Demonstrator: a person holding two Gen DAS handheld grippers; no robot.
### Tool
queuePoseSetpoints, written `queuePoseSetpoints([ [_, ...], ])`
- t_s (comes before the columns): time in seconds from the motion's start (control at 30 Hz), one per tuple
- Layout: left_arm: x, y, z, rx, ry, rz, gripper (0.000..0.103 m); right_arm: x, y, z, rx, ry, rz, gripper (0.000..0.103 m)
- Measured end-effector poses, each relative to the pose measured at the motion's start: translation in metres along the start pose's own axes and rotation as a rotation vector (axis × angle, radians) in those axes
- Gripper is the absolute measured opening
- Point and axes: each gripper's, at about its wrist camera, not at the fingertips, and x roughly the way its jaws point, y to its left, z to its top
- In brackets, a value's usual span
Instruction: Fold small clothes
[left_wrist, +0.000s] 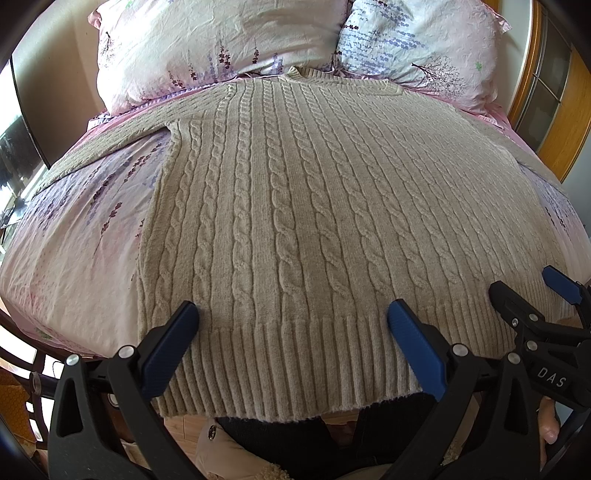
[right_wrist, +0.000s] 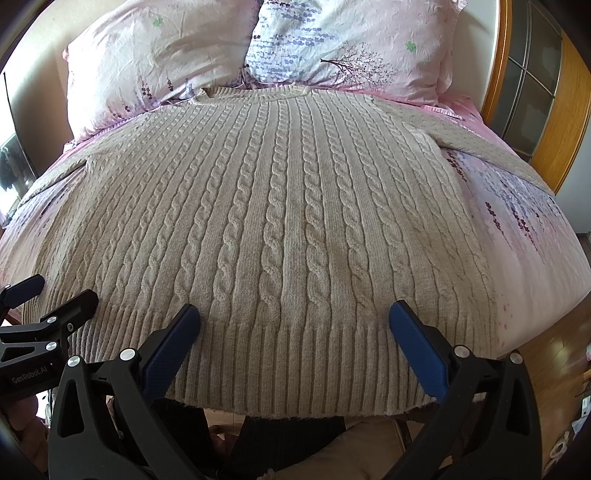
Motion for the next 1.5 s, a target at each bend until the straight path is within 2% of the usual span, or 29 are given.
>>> queuePoseSetpoints([
  [0.43,-0.002,-0.001,-0.001,-0.001,0.004,0.002,0.101,0.002,-0.001,0.002,-0.024,0.017,0.011,0.102],
  [0.7,0.001,0.003,0.0,0.006,-0.003,-0.005,0.101,0.002,-0.005,0.001,-0.069,-0.029,0.059,0.102],
  [0.97,0.003,0.014,0.014,-0.008,-0.043,-0.072,0.101,0.005,-0.017,0.01,-0.091,-0.034,0.099,0.102],
  [1.1,0.0,0.016,0.031,0.023,-0.116,-0.072,0.101,0.009,-0.062,0.039,0.051,-0.05,0.101,0.1],
  [1.2,0.0,0.019,0.049,0.045,-0.156,-0.068,0.101,0.013,-0.116,0.068,0.225,-0.064,0.085,0.091],
  [1.33,0.006,0.026,0.071,0.021,-0.179,-0.168,0.101,0.032,-0.196,0.105,0.468,-0.06,0.048,0.076],
  [1.4,0.011,0.031,0.082,-0.002,-0.184,-0.207,0.101,0.045,-0.234,0.12,0.592,-0.055,0.028,0.073],
  [1.47,0.016,0.033,0.094,-0.014,-0.184,-0.198,0.101,0.056,-0.264,0.128,0.7,-0.052,0.017,0.062],
  [1.5,0.02,0.033,0.1,-0.014,-0.181,-0.185,0.101,0.062,-0.279,0.131,0.755,-0.05,0.01,0.061],
])
